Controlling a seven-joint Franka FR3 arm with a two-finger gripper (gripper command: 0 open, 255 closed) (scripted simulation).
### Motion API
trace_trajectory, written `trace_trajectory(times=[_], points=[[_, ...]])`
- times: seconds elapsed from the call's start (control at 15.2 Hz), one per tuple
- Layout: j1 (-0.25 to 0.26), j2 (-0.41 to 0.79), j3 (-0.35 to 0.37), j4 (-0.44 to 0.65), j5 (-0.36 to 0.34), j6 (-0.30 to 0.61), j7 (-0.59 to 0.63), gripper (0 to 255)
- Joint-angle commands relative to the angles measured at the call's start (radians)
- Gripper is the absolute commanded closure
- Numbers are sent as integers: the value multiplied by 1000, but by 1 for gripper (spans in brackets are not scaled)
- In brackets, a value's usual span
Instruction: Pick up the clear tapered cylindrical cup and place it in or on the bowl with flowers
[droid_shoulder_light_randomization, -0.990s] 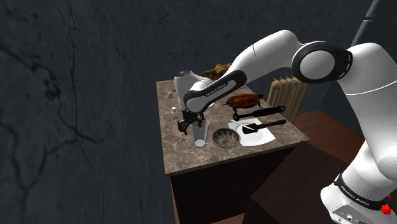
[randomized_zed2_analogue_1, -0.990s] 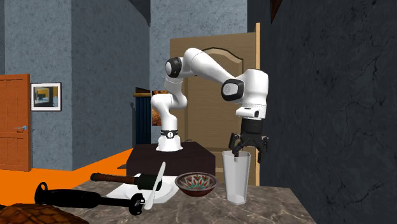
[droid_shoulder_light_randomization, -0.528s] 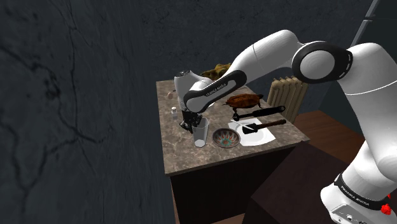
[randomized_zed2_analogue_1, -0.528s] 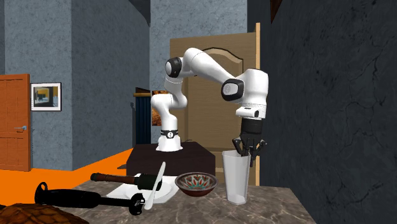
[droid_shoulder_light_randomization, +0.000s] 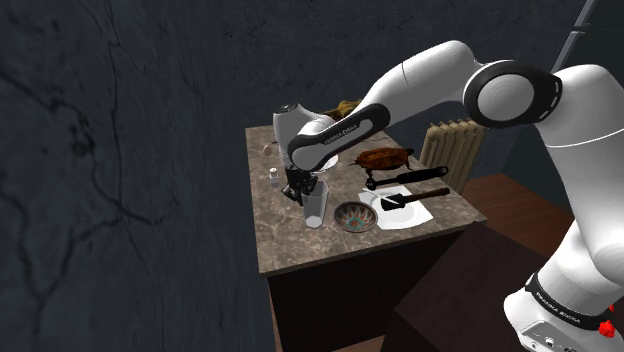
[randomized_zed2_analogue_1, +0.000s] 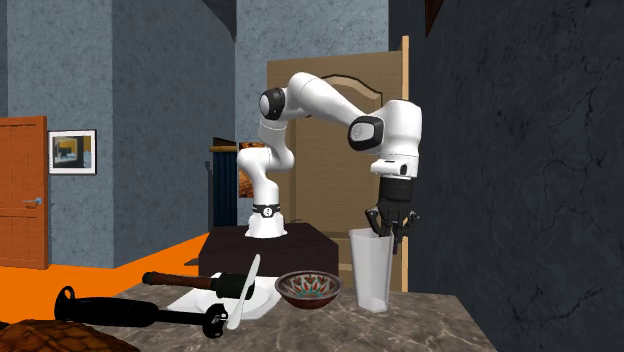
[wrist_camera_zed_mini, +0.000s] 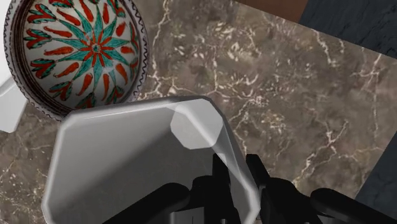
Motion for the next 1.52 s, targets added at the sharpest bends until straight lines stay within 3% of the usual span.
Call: trace_trajectory(times=[0.0, 1.12, 1.45], points=[[-2, -15, 3, 5, 5, -19, -5, 255], [-9, -112, 24, 82, 40, -188, -37, 255], [-96, -310, 32, -170, 82, -124, -96, 255]])
